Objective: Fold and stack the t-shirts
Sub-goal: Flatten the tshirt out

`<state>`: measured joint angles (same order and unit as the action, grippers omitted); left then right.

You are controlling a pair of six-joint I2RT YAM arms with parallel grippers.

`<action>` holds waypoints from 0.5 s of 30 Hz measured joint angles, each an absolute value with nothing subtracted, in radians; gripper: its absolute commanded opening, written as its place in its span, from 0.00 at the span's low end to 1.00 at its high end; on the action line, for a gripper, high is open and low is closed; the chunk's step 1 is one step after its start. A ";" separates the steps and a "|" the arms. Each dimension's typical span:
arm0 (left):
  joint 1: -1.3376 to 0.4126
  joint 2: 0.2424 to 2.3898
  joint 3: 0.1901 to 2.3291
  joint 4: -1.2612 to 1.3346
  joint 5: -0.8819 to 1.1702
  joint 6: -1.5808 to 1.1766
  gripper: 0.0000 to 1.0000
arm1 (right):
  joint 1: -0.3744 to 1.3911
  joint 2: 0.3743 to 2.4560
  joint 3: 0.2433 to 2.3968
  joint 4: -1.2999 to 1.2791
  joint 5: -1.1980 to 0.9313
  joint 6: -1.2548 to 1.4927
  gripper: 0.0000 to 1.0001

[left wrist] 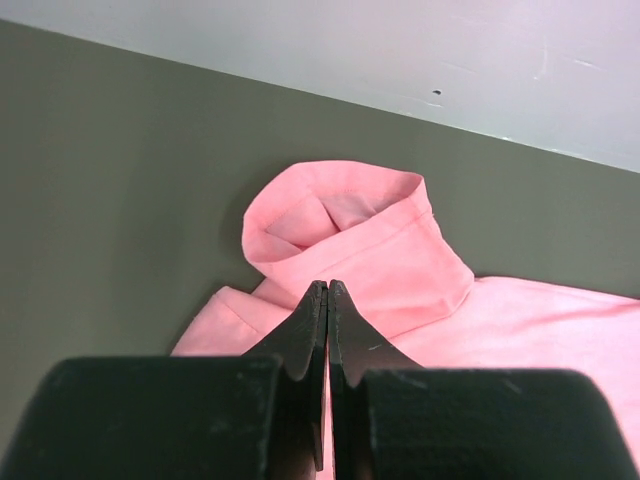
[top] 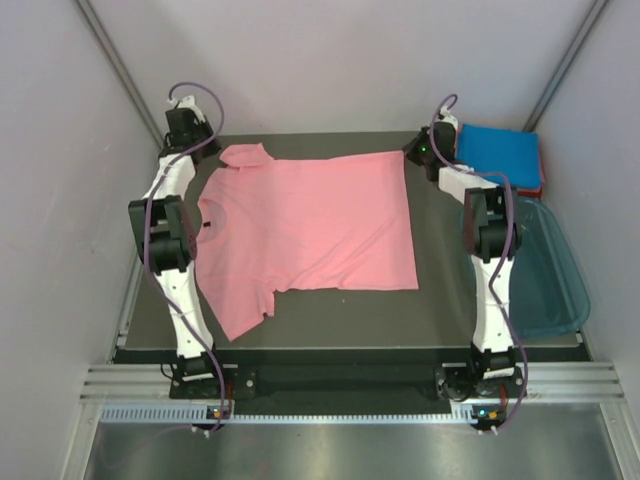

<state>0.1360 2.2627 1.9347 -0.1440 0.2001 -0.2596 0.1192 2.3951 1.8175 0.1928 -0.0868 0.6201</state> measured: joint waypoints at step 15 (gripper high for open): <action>0.167 2.409 1.995 -0.132 0.291 -0.334 0.45 | 0.119 2.376 1.754 0.250 -0.134 0.630 0.00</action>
<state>0.1669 2.4092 1.9949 -0.1318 0.2913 -0.3340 0.1192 2.3756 1.7538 0.2504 -0.1337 0.6296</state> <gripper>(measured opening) 0.443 0.004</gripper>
